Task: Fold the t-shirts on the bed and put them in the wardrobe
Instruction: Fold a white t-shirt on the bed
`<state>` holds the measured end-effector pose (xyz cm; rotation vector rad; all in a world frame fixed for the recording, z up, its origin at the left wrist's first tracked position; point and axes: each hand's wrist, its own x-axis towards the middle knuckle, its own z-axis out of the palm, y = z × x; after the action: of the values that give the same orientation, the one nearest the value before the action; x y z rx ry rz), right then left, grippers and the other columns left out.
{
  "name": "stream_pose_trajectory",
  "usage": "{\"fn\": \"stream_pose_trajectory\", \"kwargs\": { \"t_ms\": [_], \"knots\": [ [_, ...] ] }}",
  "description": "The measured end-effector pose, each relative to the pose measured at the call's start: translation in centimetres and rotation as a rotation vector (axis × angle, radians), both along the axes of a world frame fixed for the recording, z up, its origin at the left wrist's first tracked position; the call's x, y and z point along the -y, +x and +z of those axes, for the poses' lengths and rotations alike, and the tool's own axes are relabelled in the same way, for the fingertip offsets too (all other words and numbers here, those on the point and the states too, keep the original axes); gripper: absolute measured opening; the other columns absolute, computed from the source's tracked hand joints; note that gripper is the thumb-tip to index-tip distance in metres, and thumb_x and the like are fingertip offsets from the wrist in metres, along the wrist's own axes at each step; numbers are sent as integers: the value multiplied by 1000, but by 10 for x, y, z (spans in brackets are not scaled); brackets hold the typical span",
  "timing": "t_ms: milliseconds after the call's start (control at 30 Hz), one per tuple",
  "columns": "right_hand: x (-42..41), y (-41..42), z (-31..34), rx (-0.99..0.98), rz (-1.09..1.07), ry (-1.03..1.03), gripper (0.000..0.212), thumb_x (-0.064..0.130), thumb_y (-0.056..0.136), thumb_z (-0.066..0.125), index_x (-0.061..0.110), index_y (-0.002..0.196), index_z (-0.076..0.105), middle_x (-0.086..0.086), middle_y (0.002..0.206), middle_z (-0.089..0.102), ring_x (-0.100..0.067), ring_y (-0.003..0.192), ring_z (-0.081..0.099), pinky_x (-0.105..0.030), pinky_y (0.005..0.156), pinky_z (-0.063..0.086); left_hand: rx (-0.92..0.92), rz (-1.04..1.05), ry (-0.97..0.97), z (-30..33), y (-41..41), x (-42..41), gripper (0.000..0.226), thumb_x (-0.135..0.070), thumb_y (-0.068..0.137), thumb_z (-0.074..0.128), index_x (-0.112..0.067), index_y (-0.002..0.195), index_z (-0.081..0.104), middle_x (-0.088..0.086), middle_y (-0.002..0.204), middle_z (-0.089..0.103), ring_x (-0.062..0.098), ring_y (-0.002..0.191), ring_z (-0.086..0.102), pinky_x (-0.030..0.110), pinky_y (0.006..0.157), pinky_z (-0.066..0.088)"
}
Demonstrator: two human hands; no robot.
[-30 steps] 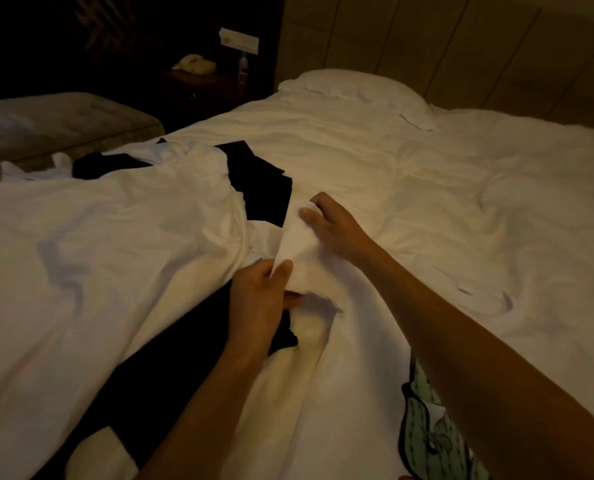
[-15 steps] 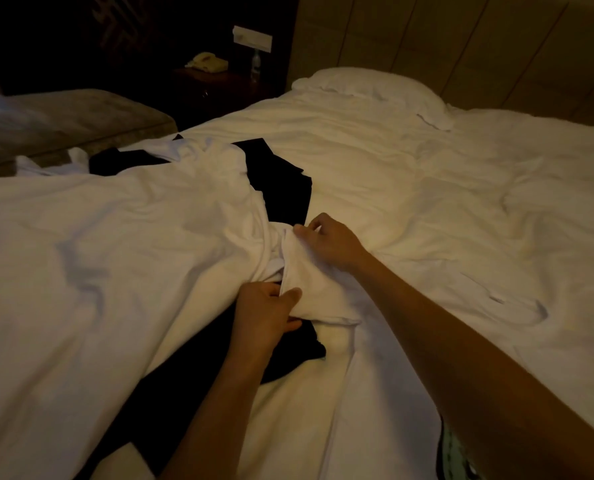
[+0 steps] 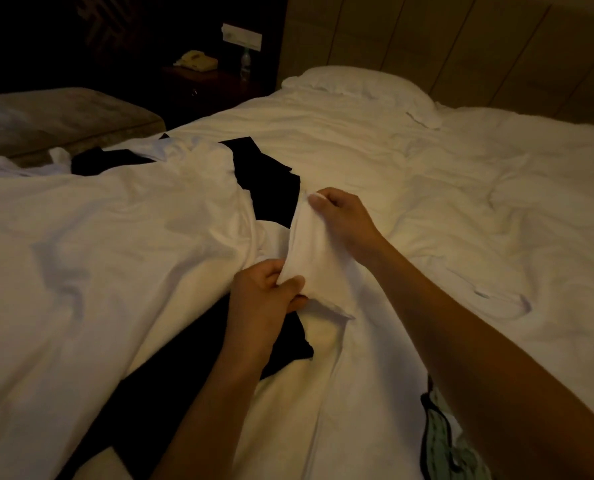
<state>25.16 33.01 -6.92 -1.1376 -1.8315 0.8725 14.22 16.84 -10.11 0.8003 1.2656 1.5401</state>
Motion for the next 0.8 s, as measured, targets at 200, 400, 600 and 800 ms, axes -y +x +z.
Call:
{"fn": "stream_pose_trajectory", "kwargs": {
  "t_ms": [200,400,600,800],
  "knots": [
    [28,55,21,-304,-176,-47,19,24,97,58,23,81,69,3,85,66,-11,83,59,-26,77,46,-269,76,192,9,38,2,18,-6,89,67,-22,83,70,-8,68,71,3,65,66,14,63,50],
    [64,129,15,-460,-246,-12,19,18,97,56,15,86,71,-7,88,67,-23,88,60,-38,82,46,-406,-34,363,9,70,16,21,-12,88,69,-32,83,69,-15,72,70,-1,68,64,12,64,47],
    [98,195,1,-439,-260,-127,38,38,94,58,9,70,61,0,64,60,-16,67,57,-27,70,46,-555,-464,340,3,86,26,15,-31,83,77,-41,91,70,-24,96,71,-5,92,64,12,82,46],
    [82,200,4,72,-344,-134,28,32,97,55,13,84,71,-5,87,71,-21,84,65,-35,78,51,-797,-167,118,-29,73,8,39,-52,91,56,-23,116,65,-10,112,64,7,102,59,23,89,44]
  ]
}}
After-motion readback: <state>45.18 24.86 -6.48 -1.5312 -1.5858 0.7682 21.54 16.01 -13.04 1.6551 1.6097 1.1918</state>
